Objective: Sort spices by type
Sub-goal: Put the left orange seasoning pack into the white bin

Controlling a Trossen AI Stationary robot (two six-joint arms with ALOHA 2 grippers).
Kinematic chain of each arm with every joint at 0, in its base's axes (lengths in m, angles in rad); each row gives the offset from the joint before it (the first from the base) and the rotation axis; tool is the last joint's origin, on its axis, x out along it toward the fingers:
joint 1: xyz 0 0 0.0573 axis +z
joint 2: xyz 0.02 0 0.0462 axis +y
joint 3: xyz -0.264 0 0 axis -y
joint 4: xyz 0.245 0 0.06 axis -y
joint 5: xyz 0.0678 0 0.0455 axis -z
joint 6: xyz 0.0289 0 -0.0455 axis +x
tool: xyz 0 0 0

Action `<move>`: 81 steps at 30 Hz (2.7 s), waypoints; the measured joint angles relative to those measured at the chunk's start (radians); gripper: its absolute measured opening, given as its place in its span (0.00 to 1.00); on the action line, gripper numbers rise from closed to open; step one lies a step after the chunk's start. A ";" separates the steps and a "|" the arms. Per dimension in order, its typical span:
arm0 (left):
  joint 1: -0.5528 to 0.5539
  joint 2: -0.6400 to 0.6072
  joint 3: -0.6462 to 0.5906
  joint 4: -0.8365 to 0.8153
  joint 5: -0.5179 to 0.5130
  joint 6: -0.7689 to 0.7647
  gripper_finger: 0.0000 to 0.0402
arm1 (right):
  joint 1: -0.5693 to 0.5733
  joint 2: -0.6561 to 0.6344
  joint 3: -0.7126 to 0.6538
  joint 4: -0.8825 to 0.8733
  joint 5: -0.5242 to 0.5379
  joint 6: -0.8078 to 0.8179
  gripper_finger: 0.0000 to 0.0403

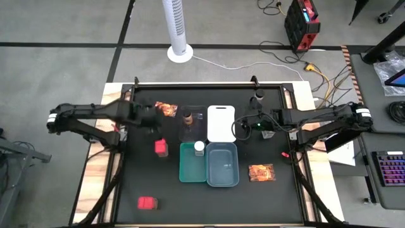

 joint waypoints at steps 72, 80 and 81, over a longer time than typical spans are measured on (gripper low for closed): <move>0.622 0.472 -0.211 0.468 0.163 0.680 0.61 | 0.000 0.004 -0.098 0.067 -0.001 0.068 0.03; 0.624 0.472 -0.214 0.486 0.161 0.680 0.51 | 0.000 0.004 -0.098 0.068 -0.001 0.059 0.03; 0.624 0.472 -0.214 0.487 0.159 0.680 0.48 | 0.000 0.004 -0.098 0.068 -0.001 0.059 0.03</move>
